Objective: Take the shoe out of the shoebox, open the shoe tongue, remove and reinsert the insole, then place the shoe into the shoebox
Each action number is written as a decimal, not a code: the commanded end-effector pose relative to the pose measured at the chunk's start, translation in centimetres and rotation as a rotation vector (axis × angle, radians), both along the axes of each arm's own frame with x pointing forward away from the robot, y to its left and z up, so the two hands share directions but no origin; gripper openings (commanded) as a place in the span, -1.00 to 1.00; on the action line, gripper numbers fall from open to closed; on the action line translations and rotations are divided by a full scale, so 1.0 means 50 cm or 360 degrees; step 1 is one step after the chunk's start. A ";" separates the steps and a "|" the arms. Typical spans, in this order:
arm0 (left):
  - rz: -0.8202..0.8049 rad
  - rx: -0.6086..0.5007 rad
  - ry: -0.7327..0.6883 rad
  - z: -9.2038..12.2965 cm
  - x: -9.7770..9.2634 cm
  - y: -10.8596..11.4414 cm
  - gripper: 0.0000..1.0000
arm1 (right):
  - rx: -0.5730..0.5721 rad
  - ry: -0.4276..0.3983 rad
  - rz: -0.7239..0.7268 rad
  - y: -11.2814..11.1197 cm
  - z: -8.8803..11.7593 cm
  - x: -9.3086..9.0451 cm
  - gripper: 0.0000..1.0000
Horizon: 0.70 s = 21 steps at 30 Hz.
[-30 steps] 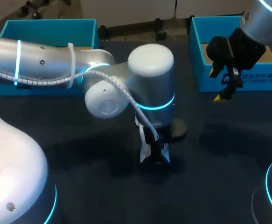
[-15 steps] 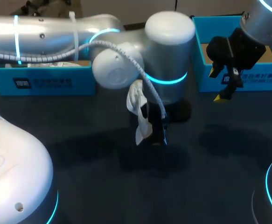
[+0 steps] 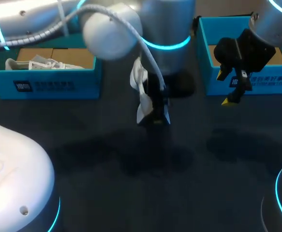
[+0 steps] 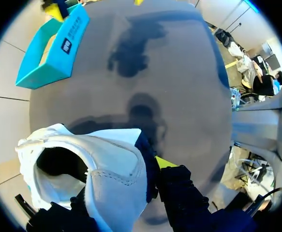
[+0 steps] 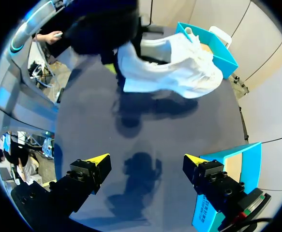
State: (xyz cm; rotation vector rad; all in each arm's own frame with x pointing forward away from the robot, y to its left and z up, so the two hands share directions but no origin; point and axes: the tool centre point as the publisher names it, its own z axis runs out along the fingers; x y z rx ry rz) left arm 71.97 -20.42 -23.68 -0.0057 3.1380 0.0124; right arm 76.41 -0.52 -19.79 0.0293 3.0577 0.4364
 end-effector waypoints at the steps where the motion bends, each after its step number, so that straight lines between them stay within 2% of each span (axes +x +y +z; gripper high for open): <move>1: -0.0017 -0.0075 -0.0030 0.053 0.000 0.041 -1.00 | -0.0004 0.0002 0.0000 0.001 -0.002 0.002 1.00; 13: -0.0138 -0.0150 -0.0017 0.120 0.005 0.044 -1.00 | -0.0004 0.0002 0.0000 0.001 -0.002 0.002 1.00; 17: -0.0228 -0.0157 0.0003 0.121 0.022 0.053 -1.00 | -0.0004 0.0002 0.0000 0.001 -0.002 0.002 1.00; 21: -0.0308 -0.0159 0.0012 0.135 0.048 0.087 -1.00 | -0.0004 0.0002 0.0000 0.001 -0.002 0.002 1.00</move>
